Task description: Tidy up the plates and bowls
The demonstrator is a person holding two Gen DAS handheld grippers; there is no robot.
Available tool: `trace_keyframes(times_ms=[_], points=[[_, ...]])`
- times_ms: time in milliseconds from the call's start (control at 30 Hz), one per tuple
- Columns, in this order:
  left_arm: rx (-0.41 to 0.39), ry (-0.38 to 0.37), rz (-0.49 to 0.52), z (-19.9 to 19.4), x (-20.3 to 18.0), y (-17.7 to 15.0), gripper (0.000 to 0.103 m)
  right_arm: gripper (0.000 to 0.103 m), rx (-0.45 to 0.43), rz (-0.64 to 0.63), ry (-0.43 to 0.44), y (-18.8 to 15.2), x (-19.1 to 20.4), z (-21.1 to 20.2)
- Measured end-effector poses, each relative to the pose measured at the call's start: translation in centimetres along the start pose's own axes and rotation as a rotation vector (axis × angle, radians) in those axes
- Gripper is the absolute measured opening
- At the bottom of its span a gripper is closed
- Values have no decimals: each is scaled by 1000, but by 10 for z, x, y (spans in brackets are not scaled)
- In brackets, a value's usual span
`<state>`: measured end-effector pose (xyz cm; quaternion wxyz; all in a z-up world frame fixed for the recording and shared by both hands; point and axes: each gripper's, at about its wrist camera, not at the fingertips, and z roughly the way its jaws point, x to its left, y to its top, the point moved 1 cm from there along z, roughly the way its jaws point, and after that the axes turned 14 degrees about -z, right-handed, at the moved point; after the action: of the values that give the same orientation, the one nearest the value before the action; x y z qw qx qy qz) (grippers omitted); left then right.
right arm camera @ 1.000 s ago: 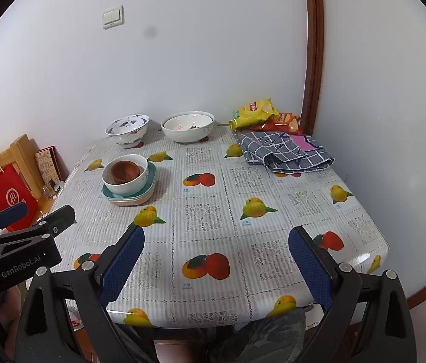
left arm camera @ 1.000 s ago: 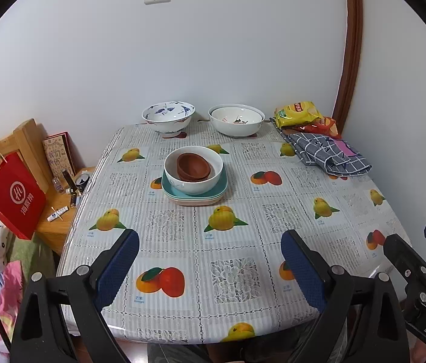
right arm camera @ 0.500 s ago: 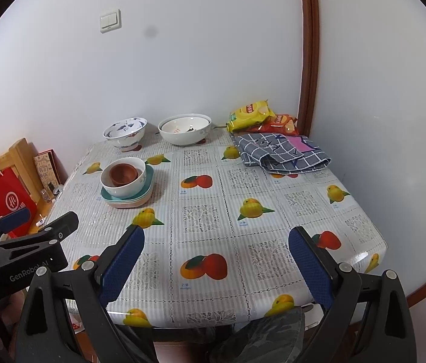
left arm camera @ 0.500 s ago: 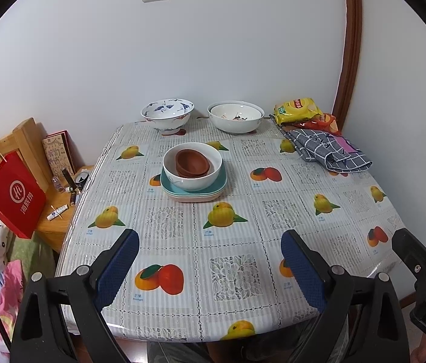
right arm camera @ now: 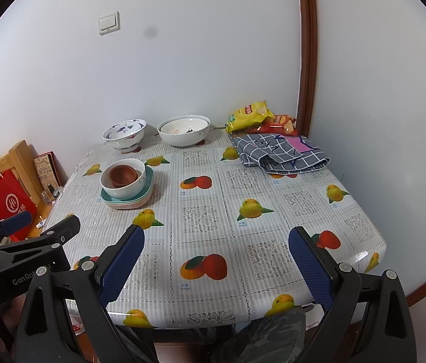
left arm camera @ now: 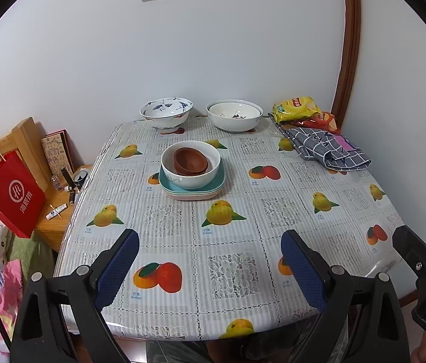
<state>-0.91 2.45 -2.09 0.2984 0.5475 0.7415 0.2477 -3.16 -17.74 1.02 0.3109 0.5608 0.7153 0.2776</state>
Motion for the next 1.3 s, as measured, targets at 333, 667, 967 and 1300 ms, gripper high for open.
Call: trace_keyframes(times_ms=[333, 667, 967, 1300], points=[[2, -2, 1, 0, 0, -1, 95, 95, -6, -2, 1, 1, 1, -3], [1, -2, 5, -1, -1, -3, 95, 95, -8, 1, 2, 0, 0, -3], [-1, -4, 6, -1, -2, -3, 95, 95, -9, 2, 1, 0, -1, -3], [-2, -4, 5, -1, -2, -3, 95, 95, -13, 1, -4, 1, 0, -5]])
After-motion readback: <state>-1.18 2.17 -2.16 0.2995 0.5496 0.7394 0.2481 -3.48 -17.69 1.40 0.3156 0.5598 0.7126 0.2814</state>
